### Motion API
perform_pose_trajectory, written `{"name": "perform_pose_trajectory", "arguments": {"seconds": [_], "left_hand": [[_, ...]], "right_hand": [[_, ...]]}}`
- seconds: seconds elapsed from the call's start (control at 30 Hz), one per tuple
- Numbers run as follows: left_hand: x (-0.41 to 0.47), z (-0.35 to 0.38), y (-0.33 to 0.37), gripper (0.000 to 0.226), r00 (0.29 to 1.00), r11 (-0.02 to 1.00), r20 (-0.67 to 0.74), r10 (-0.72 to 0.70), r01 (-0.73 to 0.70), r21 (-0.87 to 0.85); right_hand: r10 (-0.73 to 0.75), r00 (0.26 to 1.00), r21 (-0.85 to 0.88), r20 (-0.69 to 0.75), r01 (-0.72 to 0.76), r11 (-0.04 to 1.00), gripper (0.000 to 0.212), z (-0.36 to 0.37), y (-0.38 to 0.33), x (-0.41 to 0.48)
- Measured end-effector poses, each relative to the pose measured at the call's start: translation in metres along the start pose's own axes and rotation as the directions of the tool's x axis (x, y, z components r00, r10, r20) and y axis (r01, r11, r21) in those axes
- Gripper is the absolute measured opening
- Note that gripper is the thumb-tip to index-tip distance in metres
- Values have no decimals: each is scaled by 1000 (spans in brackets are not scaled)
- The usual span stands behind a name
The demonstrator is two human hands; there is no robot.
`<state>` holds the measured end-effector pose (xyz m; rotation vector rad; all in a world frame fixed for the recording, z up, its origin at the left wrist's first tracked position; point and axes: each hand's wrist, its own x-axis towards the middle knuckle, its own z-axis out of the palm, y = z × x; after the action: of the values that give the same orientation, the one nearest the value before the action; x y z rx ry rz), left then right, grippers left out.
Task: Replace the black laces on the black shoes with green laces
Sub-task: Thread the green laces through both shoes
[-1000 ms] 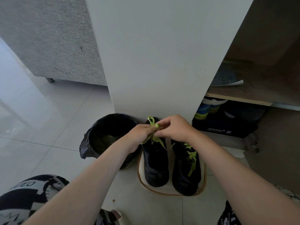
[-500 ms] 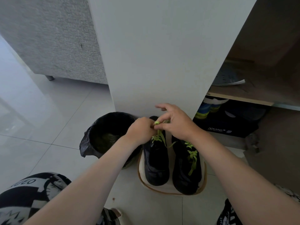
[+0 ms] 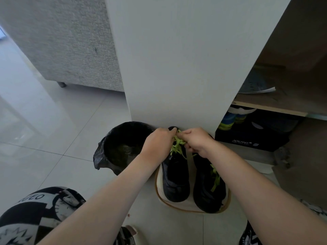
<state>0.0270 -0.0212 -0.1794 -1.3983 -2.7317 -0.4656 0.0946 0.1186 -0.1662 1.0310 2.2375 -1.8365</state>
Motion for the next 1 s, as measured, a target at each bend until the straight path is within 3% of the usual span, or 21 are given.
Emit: {"name": "perform_pose_trajectory", "arguments": {"seconds": [0.1,0.23,0.4,0.53,0.63,0.73,0.8,0.9,1.0], "left_hand": [[0,-4,-5,38,996,985,40,78,-71,-158],[-1,-16,-6,23,993,956,93,72,-42,-292],[2,-28,-7,22,949,906,307,-72,191,-377],[1,-35,-9,19,848,741,522,-92,408,-533],[1,-35,-10,20,795,643,597,-113,516,-566],[3,-29,-10,19,796,574,571,-201,568,-590],[4,-23,-15,13,843,610,473,-254,520,-598],[-2,-15,-20,30,967,800,200,-158,244,-548],[-6,-13,-23,29,999,898,-11,35,-37,-437]], "right_hand": [[27,994,-255,105,1,967,32,-6,-6,-3],[122,956,-191,266,-72,979,32,-14,-11,-8],[78,975,-117,207,-54,992,29,-19,-19,-15],[94,926,-138,366,-46,989,23,-29,-26,-27],[98,899,-201,426,-11,979,30,-32,-28,-28],[112,861,-173,496,-28,984,31,-34,-24,-25],[101,836,-125,539,-40,991,24,-32,-21,-23],[82,845,-19,529,-84,996,24,-29,-17,-20],[81,846,56,527,-129,990,28,-27,-15,-18]]}}
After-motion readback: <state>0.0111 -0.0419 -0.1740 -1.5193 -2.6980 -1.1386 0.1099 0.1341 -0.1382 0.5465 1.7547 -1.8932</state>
